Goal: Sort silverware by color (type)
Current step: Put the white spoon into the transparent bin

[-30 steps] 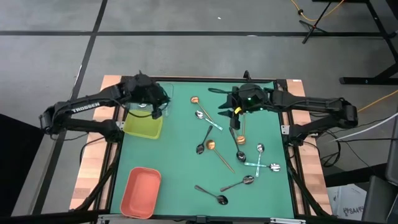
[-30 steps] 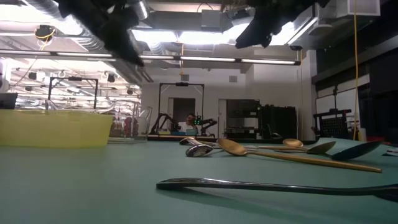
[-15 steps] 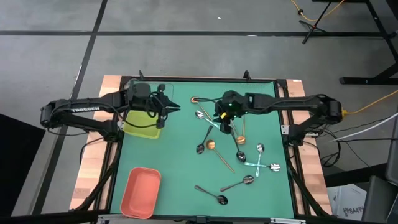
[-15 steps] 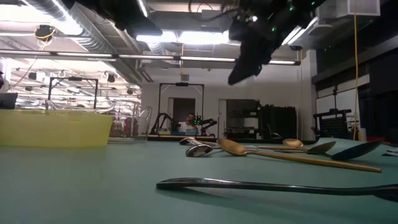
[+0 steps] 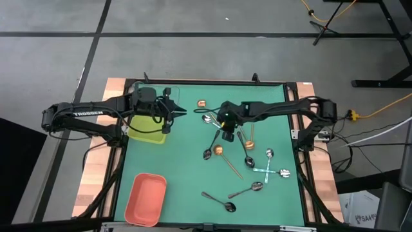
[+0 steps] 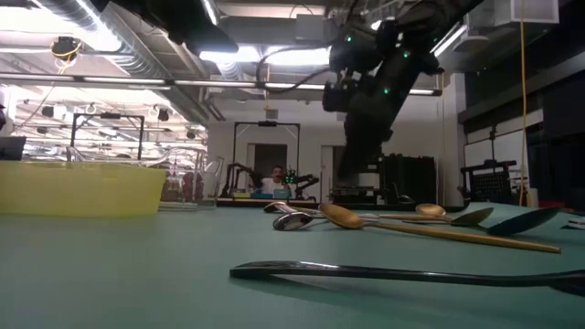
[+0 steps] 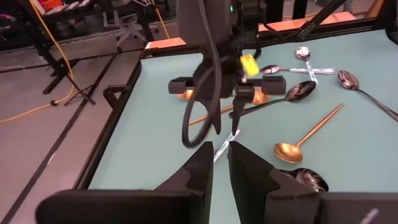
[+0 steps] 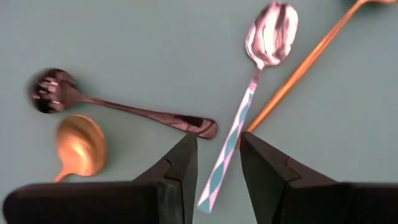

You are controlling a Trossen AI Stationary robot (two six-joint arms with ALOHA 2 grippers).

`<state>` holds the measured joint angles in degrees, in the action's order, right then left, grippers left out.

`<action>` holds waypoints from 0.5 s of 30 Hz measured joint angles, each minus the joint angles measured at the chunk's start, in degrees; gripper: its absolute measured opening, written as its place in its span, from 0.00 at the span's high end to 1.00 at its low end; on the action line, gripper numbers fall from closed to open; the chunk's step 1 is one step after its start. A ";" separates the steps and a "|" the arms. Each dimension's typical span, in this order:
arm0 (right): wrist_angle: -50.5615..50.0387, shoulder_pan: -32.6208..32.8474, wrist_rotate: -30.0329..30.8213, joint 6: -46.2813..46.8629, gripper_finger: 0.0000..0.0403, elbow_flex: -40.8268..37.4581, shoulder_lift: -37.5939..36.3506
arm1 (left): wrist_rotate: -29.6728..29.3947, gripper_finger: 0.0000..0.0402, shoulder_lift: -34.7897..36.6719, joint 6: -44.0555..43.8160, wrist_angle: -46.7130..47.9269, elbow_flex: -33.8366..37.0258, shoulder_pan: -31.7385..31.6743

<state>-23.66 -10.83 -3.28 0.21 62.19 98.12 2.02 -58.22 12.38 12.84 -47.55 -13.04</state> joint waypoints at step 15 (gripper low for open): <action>0.00 0.00 1.28 1.46 0.73 0.00 6.41 | -0.08 0.89 0.00 0.00 0.04 0.00 0.00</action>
<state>-23.66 -10.83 -1.99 1.67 62.19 104.53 1.94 -58.22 12.38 12.88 -47.55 -13.04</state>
